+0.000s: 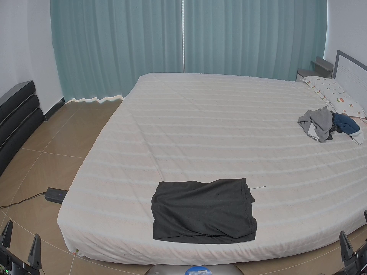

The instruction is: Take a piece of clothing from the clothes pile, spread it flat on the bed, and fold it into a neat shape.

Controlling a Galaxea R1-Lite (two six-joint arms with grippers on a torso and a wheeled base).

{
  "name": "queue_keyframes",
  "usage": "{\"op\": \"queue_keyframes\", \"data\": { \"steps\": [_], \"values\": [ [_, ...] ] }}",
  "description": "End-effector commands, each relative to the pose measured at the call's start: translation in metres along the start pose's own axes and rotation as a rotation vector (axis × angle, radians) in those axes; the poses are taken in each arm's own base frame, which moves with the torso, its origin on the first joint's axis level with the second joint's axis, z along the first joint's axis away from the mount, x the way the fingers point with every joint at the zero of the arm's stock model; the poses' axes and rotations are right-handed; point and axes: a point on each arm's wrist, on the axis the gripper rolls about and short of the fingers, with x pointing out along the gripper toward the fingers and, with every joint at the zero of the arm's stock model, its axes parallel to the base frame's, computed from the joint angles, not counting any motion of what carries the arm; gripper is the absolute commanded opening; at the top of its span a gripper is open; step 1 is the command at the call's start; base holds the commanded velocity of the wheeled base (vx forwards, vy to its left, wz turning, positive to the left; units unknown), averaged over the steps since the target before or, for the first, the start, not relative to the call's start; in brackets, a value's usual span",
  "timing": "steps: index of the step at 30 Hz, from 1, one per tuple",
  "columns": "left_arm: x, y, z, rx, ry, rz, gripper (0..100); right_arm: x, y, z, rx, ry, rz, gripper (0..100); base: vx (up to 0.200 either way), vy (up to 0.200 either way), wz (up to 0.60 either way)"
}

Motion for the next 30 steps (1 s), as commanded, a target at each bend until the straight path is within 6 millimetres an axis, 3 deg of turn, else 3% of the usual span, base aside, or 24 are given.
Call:
{"op": "queue_keyframes", "data": {
  "steps": [1,15,21,30],
  "values": [
    [0.0000,0.0001,-0.0039,-0.003,0.005,0.008,100,-0.0003,-0.0016,-0.0042,-0.013,0.013,-0.093,100,0.000,0.000,0.00],
    [0.0001,-0.0007,-0.0095,-0.011,0.054,-0.029,100,-0.0005,-0.0003,-0.0042,0.135,0.017,-0.038,100,0.000,0.000,0.00],
    [0.0001,-0.0007,-0.0095,-0.009,0.054,-0.030,100,-0.0010,0.0006,-0.0103,0.068,0.084,-0.024,100,0.000,0.000,0.00],
    [0.0001,-0.0007,-0.0093,-0.012,0.052,-0.027,100,-0.0002,0.0008,-0.0116,0.118,0.074,-0.022,100,0.000,0.000,0.00]
  ]
}}
